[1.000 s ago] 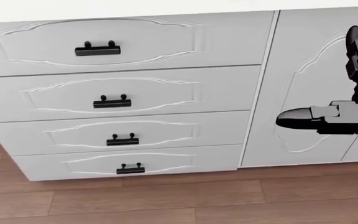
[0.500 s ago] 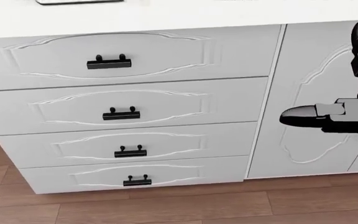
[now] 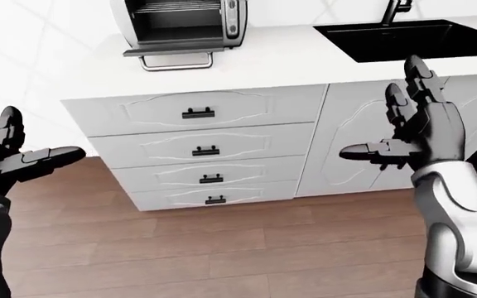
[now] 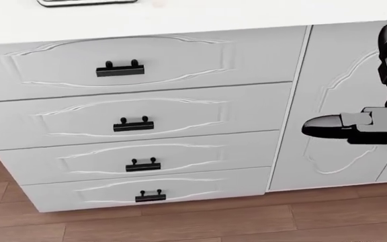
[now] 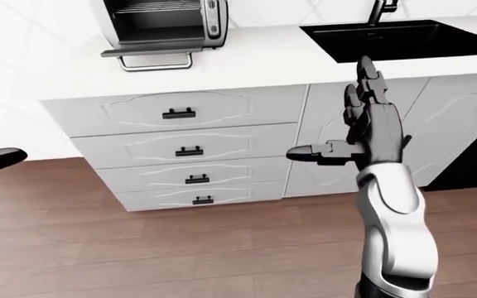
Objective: Close the toaster oven door.
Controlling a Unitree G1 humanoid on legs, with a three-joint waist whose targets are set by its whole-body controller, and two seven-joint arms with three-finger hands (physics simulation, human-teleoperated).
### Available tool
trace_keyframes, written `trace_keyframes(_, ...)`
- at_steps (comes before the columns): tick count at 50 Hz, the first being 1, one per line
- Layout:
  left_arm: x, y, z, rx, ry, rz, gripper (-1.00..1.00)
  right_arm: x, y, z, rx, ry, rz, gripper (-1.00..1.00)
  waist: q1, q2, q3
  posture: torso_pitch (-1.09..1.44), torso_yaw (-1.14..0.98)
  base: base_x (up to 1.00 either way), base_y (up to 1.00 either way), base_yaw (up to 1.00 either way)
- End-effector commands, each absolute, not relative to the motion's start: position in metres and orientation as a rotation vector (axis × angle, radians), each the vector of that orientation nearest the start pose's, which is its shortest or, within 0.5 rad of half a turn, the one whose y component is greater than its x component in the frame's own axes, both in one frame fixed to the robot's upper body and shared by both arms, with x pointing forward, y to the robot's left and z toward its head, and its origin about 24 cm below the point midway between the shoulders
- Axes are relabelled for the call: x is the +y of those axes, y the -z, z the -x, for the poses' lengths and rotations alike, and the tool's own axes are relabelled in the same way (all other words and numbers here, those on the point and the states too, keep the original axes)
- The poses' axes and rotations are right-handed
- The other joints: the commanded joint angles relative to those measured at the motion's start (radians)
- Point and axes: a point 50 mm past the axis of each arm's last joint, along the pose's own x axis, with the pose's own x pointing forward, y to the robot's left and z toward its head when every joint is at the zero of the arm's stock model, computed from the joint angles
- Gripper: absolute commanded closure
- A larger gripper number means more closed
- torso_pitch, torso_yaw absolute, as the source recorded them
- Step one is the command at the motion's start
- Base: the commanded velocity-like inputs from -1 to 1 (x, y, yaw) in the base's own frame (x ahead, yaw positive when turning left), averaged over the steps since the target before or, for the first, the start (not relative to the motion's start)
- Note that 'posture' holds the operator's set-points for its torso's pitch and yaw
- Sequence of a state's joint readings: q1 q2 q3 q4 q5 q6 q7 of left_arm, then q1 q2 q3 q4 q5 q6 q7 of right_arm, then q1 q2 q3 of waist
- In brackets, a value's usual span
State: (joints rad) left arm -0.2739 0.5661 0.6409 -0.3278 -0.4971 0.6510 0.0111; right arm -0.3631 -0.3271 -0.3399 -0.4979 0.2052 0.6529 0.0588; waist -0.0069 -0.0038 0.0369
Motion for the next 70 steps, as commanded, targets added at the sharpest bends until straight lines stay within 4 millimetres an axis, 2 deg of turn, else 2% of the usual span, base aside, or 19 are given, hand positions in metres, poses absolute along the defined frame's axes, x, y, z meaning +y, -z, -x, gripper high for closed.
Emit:
trace_keyframes(1,0.326,-0.2365,-0.2355,-0.31,-0.366,-0.021,-1.0,-0.2246,-0.2286,-0.265,-0.356,0.084,0.111,-1.0,0.004,0.003,-0.011,0.0,0.0,0.03,0.12,0.0)
trace_keyframes(4,0.3264,-0.2364,-0.2354,-0.31,-0.369,-0.024,-1.0,-0.2243,-0.2287,-0.2648,-0.355,0.083,0.11,-1.0,-0.002,0.053,-0.01,0.0,0.0,0.03,0.13,0.0)
trace_keyframes(6,0.3257,-0.236,-0.2354,-0.309,-0.366,-0.026,-1.0,-0.2243,-0.2288,-0.2648,-0.356,0.082,0.11,-1.0,-0.002,0.128,-0.029,0.0,0.0,0.03,0.12,0.0)
trace_keyframes(7,0.3255,-0.2365,-0.2352,-0.31,-0.366,-0.026,-1.0,-0.2242,-0.2293,-0.2646,-0.356,0.082,0.11,-1.0,0.006,0.077,-0.017,0.0,0.0,0.03,0.12,0.0)
trace_keyframes(11,0.3257,-0.2368,-0.2352,-0.311,-0.366,-0.025,-1.0,-0.2237,-0.2305,-0.2638,-0.358,0.08,0.11,-1.0,0.006,0.068,-0.016,0.0,0.0,0.04,0.12,0.0)
trace_keyframes(19,0.3248,-0.2378,-0.2347,-0.32,-0.361,-0.026,-1.0,-0.2233,-0.2308,-0.2632,-0.358,0.078,0.11,-1.0,0.008,-0.054,-0.011,0.0,0.0,0.05,0.12,0.0)
trace_keyframes(20,0.3251,-0.2378,-0.2348,-0.319,-0.362,-0.026,-1.0,-0.2232,-0.231,-0.2631,-0.359,0.078,0.11,-1.0,0.0,-0.017,-0.012,0.0,0.0,0.09,0.12,0.0)
trace_keyframes(22,0.3258,-0.2381,-0.2346,-0.318,-0.362,-0.024,-1.0,-0.2231,-0.2309,-0.263,-0.358,0.077,0.11,-1.0,0.004,-0.033,-0.014,0.0,0.0,0.08,0.11,0.0)
trace_keyframes(27,0.3257,-0.2379,-0.2344,-0.317,-0.361,-0.025,-1.0,-0.223,-0.2309,-0.2626,-0.358,0.076,0.109,-1.0,0.003,0.01,-0.003,0.0,0.0,0.09,0.1,0.0)
trace_keyframes(31,0.3258,-0.2379,-0.2343,-0.317,-0.362,-0.025,-1.0,-0.2229,-0.231,-0.2624,-0.358,0.075,0.108,-1.0,-0.005,0.113,-0.018,0.0,0.0,0.1,0.1,0.0)
trace_keyframes(42,0.3261,-0.2381,-0.2343,-0.316,-0.363,-0.023,-1.0,-0.2231,-0.2322,-0.2622,-0.359,0.075,0.105,-1.0,0.01,0.006,-0.002,0.0,0.0,0.1,0.09,0.0)
trace_keyframes(45,0.3261,-0.2381,-0.2343,-0.315,-0.363,-0.022,-1.0,-0.223,-0.232,-0.2621,-0.356,0.076,0.099,-1.0,0.012,-0.067,-0.022,0.0,0.0,0.12,0.05,0.0)
trace_keyframes(46,0.3263,-0.2381,-0.2343,-0.315,-0.363,-0.022,-1.0,-0.2229,-0.2324,-0.262,-0.356,0.075,0.098,-1.0,0.002,-0.014,-0.01,0.0,0.0,0.13,0.04,0.0)
trace_keyframes(51,0.3263,-0.2383,-0.2341,-0.315,-0.364,-0.021,-1.0,-0.2227,-0.2324,-0.2618,-0.357,0.073,0.097,-1.0,0.005,-0.005,-0.006,0.0,0.0,0.17,0.01,0.0)
trace_keyframes(57,0.3261,-0.2384,-0.2341,-0.315,-0.364,-0.021,-1.0,-0.2233,-0.2319,-0.262,-0.355,0.075,0.098,-1.0,-0.005,0.11,-0.006,0.0,0.0,0.18,0.0,0.0)
trace_keyframes(58,0.3262,-0.2385,-0.234,-0.315,-0.364,-0.021,-1.0,-0.2234,-0.232,-0.2621,-0.356,0.075,0.098,-1.0,0.006,0.076,-0.002,0.0,0.0,0.18,0.0,0.0)
trace_keyframes(60,0.3262,-0.2388,-0.2339,-0.316,-0.364,-0.021,-1.0,-0.2236,-0.2322,-0.262,-0.355,0.075,0.098,-1.0,0.005,0.088,-0.002,0.0,0.0,0.18,0.0,0.0)
trace_keyframes(66,0.3264,-0.2388,-0.2343,-0.316,-0.365,-0.021,-1.0,-0.2241,-0.2329,-0.2623,-0.356,0.079,0.099,-1.0,0.014,0.03,-0.001,0.0,0.0,0.18,0.0,0.0)
trace_keyframes(70,0.327,-0.2384,-0.2343,-0.315,-0.366,-0.021,-1.0,-0.2235,-0.2332,-0.2622,-0.356,0.076,0.099,-1.0,0.018,-0.07,-0.023,0.0,0.0,0.18,0.0,0.0)
